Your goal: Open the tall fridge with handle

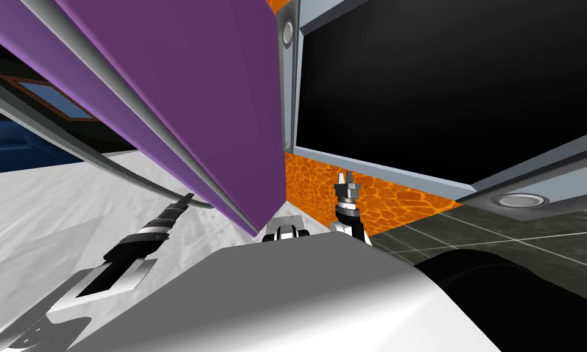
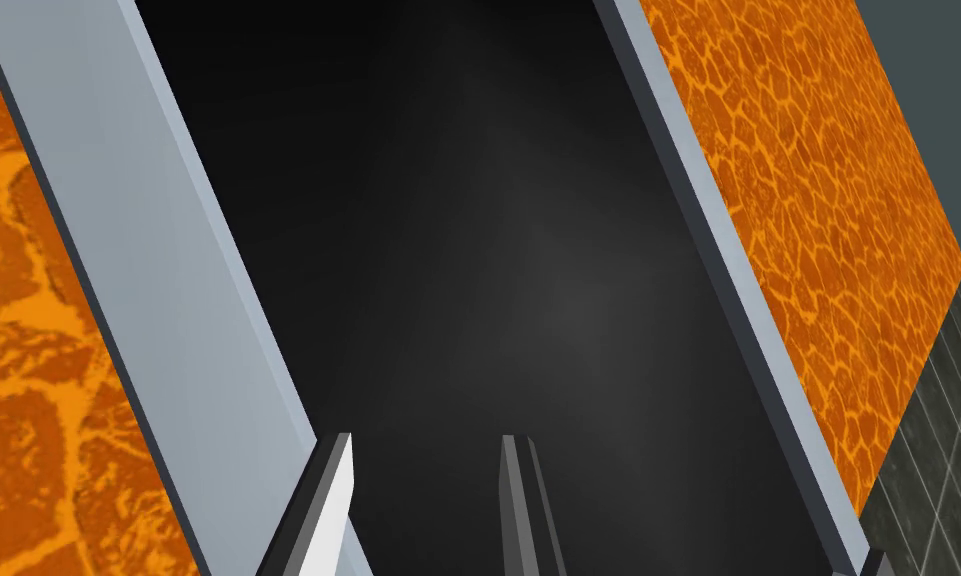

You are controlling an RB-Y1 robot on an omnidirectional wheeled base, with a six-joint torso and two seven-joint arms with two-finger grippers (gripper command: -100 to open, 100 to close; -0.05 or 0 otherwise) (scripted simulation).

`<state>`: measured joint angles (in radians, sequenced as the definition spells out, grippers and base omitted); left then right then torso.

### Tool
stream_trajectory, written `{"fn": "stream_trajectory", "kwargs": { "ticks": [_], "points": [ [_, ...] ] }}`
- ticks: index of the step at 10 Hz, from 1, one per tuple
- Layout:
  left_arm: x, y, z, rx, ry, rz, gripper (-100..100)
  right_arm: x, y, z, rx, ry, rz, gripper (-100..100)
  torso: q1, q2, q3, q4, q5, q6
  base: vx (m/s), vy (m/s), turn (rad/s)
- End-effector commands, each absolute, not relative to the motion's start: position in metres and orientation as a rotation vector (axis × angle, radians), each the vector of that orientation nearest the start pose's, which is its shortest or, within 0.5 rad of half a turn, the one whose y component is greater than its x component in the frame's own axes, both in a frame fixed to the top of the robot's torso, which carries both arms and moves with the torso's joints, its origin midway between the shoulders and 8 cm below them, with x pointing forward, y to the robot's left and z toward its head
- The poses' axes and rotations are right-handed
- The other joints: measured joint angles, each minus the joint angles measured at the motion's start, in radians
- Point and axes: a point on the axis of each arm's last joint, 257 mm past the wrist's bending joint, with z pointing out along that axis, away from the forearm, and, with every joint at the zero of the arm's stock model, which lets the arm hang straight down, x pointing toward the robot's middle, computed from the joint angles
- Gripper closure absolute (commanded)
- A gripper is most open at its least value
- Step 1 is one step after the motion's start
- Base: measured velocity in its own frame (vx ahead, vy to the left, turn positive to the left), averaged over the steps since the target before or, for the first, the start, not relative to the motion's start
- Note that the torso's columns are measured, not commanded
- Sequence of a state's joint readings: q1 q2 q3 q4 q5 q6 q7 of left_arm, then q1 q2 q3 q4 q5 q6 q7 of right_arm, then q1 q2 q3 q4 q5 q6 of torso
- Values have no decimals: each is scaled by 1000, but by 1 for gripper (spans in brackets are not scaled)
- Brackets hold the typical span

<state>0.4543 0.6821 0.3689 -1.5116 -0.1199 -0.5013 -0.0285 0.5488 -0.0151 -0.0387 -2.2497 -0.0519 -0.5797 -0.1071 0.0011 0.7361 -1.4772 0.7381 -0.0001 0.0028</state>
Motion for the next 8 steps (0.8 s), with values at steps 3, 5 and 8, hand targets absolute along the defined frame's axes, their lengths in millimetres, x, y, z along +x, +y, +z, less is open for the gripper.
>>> {"fn": "stream_trajectory", "kwargs": {
  "ticks": [3,5,8],
  "points": [
    [370,547,-164,-513,1396,-462,100,328,-302,12,708,555,1377,0,-2,-5,-3,-2,-1,-4,39,2,142],
    [362,533,-168,-491,1406,-492,100,328,-302,12,707,555,1377,0,-1,0,0,-2,2,-3,102,3,202],
    [385,534,-174,-498,1401,-508,100,329,-302,12,707,555,1378,0,12,4,3,1,5,6,-115,116,-96]
  ]
}}
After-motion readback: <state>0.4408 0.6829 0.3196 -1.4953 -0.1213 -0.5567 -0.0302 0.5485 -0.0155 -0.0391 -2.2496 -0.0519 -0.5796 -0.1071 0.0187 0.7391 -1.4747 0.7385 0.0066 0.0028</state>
